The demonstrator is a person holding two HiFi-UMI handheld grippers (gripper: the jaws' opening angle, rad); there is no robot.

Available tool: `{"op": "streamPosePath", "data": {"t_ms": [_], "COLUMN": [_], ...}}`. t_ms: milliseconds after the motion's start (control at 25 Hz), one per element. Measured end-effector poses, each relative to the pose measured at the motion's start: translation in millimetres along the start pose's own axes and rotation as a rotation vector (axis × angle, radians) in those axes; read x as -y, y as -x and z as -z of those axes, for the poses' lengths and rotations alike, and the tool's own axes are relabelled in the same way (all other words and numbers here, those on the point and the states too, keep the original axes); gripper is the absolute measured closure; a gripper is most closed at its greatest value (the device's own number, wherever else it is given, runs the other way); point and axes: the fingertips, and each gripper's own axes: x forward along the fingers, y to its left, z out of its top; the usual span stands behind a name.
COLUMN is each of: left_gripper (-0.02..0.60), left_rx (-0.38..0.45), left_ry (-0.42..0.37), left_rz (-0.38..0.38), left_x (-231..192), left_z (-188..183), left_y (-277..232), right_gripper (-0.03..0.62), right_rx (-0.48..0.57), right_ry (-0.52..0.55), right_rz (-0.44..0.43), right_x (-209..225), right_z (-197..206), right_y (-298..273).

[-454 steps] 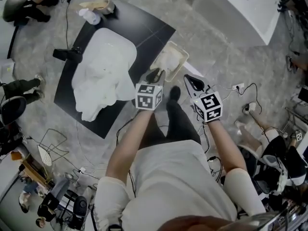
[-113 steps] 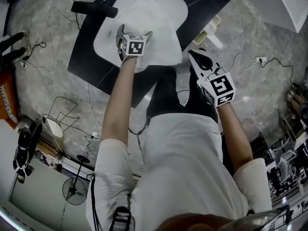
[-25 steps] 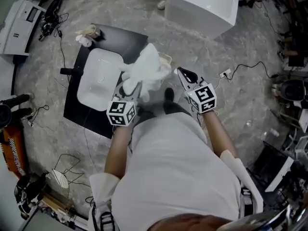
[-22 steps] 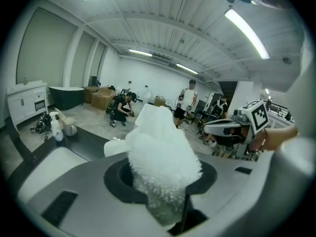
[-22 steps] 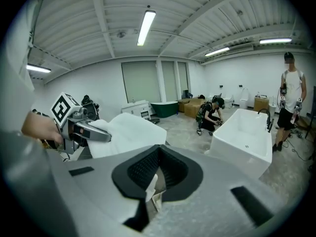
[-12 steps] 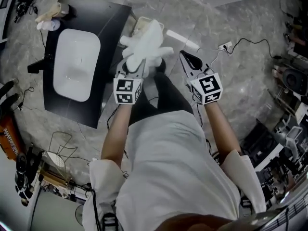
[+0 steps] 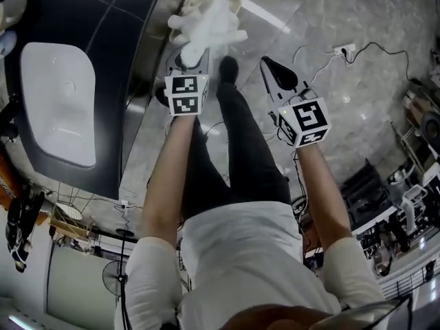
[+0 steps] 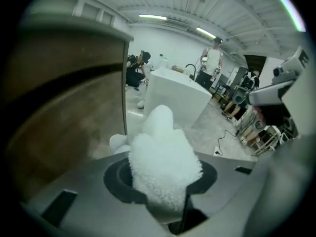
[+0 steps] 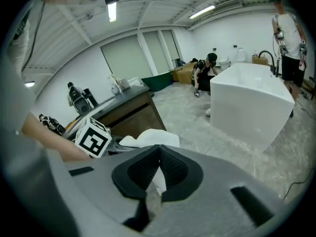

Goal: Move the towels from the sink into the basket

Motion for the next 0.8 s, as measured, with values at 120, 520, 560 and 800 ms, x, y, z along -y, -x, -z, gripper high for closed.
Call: {"op": "streamPosePath", "data": {"t_ms": [120,520,560,800], "left_gripper": [0.419,0.222,0.208,0.195], "left_rx": [-0.07,-0.213,-0.221,-0.223], "left_ry": [0.015,0.021,0.027,0.03], "left_rz": [-0.033,-0.08,-0.077,-0.034], "left_x": [-29.4,-100.8,-101.1,-90.4], "left_z": [36.6,141.9,148.7,164.4], "left_y": [-53.9,-207.7,-211.1,-188.4], "right_gripper": [0.594,0.594,0.594,0.594], "right_rx": [-0.029,-0.094,-0.101,-0.119], "right_ry": [-0.016,-0.086,-0.089,-0.07], "right_rz": [-0.038,-0.03,-0.03,-0.033], "right_x": [5.0,47.3,49.1,33.4], "right_z": [38.8,145.5,151.3,158.0], "right_y": [-48.3,-159.6,-163.2,-164.7]}}
